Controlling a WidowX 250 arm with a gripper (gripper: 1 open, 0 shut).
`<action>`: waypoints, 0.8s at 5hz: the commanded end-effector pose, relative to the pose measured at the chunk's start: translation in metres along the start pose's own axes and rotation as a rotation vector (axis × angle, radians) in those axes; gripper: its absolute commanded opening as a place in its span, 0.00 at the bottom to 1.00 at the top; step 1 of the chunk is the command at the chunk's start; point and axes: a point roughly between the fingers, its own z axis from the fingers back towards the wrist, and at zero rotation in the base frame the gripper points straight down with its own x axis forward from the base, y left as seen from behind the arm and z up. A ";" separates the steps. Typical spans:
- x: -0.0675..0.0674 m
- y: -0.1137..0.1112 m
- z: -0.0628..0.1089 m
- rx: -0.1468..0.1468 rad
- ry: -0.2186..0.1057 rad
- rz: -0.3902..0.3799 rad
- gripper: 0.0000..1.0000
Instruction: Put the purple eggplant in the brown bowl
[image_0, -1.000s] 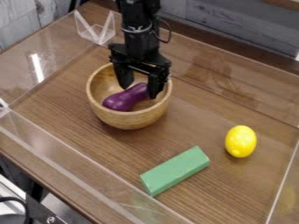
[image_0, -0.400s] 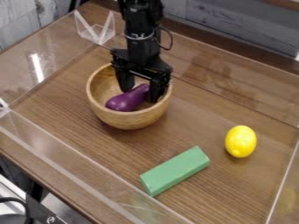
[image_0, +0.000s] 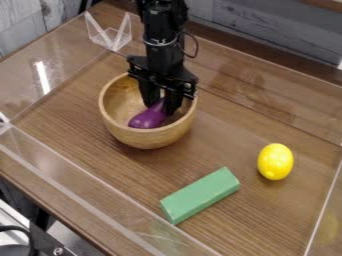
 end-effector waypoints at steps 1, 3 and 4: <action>0.005 -0.003 0.015 -0.001 -0.037 0.009 0.00; 0.007 -0.008 0.025 -0.020 -0.040 0.023 1.00; 0.011 -0.013 0.034 -0.034 -0.053 0.029 1.00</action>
